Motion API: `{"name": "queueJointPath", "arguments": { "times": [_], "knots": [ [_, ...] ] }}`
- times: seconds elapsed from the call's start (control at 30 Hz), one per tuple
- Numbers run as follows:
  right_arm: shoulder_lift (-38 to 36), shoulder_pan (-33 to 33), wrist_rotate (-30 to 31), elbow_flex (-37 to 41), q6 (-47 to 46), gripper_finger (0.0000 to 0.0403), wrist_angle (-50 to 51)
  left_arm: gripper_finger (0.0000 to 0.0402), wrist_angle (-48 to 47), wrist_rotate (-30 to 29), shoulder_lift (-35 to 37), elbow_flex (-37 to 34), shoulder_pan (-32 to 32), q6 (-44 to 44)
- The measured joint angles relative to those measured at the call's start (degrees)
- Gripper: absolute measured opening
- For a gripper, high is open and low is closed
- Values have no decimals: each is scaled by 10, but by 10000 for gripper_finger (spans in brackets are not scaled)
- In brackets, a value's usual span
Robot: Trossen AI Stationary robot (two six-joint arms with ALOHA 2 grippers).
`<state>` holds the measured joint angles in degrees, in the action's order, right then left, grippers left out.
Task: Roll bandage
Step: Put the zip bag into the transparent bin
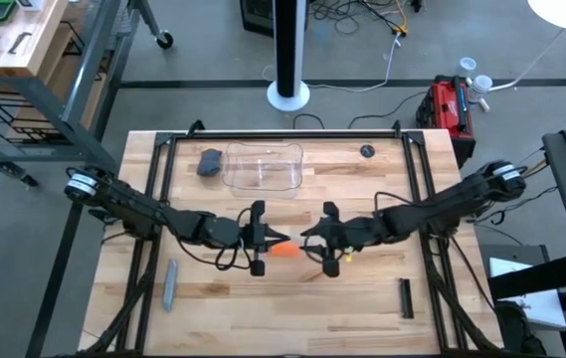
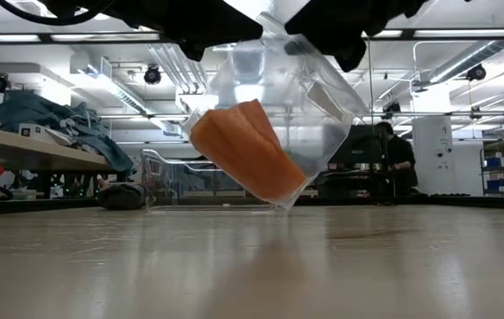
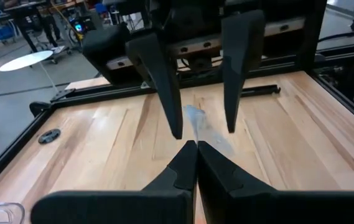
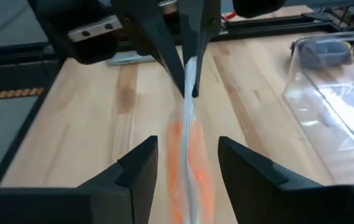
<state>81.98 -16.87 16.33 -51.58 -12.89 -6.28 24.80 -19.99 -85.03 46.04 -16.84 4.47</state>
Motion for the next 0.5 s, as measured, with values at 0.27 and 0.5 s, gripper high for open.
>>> {"name": "queueJointPath", "arguments": {
  "times": [0.27,0.5],
  "knots": [
    [46,7,3,-79,30,112,74,0,-17,0,0,-1,0,-8],
    [47,8,16,-100,35,9,121,0,-30,0,0,-9,0,-25]
  ]
}}
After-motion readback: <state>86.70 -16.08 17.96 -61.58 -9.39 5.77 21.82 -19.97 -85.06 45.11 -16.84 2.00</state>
